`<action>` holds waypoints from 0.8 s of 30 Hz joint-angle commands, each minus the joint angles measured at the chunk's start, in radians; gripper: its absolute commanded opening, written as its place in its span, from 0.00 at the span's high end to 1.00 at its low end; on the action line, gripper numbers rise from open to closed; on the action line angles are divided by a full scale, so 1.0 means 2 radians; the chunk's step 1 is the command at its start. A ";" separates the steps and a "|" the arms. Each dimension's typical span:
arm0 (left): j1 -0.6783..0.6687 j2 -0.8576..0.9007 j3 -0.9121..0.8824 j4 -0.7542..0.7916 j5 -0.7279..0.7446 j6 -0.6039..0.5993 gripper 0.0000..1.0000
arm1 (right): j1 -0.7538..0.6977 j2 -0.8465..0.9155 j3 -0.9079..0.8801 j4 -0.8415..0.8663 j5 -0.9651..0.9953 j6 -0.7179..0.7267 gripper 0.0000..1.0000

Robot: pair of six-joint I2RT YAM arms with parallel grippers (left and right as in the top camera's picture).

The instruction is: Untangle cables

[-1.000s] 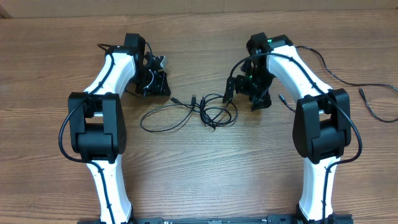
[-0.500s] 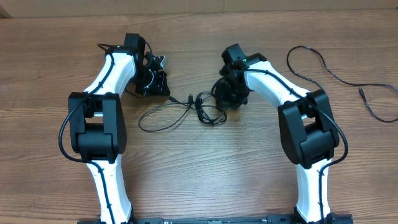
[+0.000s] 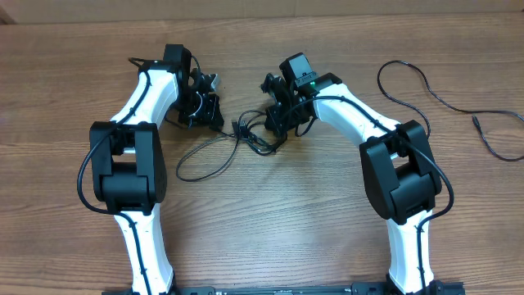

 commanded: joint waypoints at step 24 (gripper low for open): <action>-0.010 0.007 -0.004 -0.016 0.176 0.116 0.45 | -0.062 -0.016 0.138 -0.183 0.087 0.152 0.00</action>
